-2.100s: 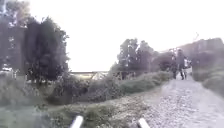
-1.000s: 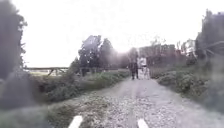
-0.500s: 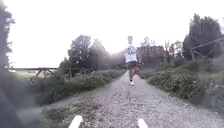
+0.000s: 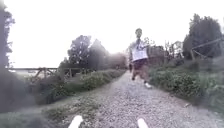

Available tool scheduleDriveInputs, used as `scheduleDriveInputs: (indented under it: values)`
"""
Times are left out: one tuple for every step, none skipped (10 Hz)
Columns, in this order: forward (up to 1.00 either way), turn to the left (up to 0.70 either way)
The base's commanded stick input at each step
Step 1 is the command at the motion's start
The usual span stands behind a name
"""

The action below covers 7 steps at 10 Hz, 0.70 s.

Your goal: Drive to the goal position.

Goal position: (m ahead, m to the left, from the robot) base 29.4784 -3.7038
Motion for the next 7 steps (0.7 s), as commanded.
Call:
scheduleDriveInputs:
  values:
    - [0.00, 0.00]
    - [0.00, 0.00]
    - [0.00, 0.00]
    - [0.00, 0.00]
    - [0.00, 0.00]
    - [0.00, 0.00]
    - [0.00, 0.00]
